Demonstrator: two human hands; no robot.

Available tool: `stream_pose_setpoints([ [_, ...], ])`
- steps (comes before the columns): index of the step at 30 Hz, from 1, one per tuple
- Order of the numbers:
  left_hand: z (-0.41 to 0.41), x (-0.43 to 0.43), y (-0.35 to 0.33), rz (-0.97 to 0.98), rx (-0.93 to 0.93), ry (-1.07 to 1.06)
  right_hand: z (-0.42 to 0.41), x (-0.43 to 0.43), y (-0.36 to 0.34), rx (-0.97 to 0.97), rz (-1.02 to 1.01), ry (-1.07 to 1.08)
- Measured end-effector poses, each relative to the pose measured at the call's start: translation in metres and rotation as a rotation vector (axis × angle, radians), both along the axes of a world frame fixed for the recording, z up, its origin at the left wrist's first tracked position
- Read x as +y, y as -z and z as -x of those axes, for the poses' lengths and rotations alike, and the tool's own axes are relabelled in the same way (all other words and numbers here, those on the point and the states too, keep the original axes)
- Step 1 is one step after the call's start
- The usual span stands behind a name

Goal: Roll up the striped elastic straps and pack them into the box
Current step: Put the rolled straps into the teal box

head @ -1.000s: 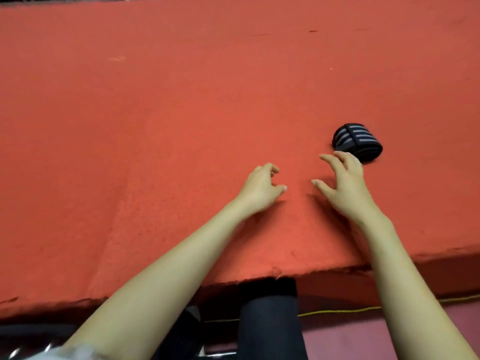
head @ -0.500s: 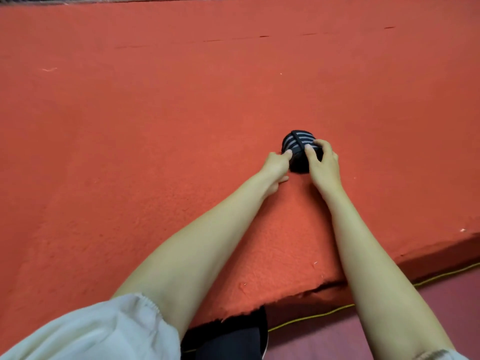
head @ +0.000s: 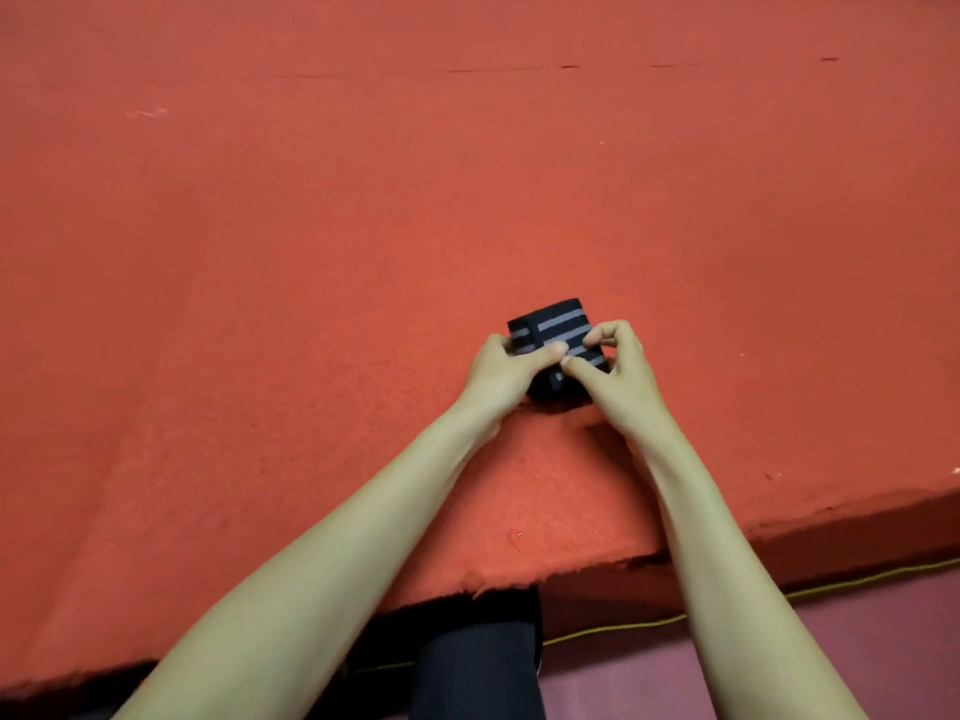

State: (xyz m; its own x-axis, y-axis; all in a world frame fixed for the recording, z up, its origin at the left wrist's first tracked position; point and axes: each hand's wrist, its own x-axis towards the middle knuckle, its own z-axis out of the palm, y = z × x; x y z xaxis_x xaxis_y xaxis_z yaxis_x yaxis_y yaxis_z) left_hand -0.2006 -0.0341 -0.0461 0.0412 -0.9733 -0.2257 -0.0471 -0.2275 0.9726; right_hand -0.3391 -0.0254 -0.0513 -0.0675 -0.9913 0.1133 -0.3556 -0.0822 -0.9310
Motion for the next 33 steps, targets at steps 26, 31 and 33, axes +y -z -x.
stream_pose_setpoints([
  [26, -0.304, 0.338, -0.003, 0.252, -0.518, -0.638, -0.336, 0.162, -0.046, 0.411, 0.302, -1.335],
  [31, -0.337, 0.395, -0.002, 0.173, -0.576, -0.804, -0.404, 0.205, -0.046, 0.418, 0.402, -1.517],
  [33, -0.346, 0.416, 0.003, 0.099, -0.573, -0.866, -0.427, 0.224, -0.043, 0.445, 0.429, -1.592],
])
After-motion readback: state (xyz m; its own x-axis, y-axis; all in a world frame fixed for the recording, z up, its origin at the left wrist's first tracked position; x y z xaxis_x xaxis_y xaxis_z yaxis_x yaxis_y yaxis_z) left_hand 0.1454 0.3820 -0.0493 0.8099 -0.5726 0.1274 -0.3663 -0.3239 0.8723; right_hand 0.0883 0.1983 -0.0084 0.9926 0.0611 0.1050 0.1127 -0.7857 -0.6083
